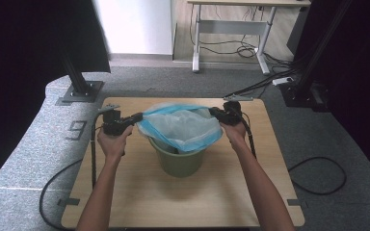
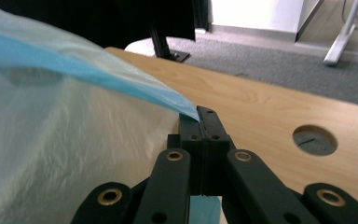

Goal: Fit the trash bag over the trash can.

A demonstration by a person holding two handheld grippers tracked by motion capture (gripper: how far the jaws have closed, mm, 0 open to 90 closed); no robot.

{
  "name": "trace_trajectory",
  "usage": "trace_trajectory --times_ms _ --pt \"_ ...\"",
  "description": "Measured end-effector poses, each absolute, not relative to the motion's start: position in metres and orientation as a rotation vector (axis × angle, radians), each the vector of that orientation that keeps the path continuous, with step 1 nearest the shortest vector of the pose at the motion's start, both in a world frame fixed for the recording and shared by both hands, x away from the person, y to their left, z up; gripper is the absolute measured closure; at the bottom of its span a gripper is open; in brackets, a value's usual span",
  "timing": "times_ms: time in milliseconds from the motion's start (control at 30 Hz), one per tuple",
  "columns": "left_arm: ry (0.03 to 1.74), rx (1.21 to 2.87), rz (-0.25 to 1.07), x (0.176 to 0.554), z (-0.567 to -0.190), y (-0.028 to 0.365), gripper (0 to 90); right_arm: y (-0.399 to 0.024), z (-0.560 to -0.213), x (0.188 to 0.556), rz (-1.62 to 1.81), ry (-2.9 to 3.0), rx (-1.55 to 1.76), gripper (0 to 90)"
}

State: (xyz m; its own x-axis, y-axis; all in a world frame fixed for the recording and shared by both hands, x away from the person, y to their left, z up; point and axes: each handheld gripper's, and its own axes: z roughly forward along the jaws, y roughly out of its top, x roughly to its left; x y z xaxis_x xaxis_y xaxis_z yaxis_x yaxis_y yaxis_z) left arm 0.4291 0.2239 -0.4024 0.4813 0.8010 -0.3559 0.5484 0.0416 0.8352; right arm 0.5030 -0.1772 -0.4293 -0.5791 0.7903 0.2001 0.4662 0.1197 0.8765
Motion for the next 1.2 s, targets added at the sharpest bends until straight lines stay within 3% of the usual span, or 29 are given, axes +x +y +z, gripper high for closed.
trace_trajectory --times_ms 600,1100,1200 --pt "1.263 1.718 0.206 0.440 -0.417 0.208 89.5 -0.156 -0.461 0.510 1.359 2.286 1.297 88.7" --pt "1.298 1.733 0.174 0.440 -0.423 0.214 89.3 -0.169 -0.475 0.508 1.306 2.270 1.334 88.4" --pt "1.285 1.724 0.176 0.438 -0.421 0.215 89.2 -0.182 -0.471 0.503 1.414 2.145 1.348 75.8"
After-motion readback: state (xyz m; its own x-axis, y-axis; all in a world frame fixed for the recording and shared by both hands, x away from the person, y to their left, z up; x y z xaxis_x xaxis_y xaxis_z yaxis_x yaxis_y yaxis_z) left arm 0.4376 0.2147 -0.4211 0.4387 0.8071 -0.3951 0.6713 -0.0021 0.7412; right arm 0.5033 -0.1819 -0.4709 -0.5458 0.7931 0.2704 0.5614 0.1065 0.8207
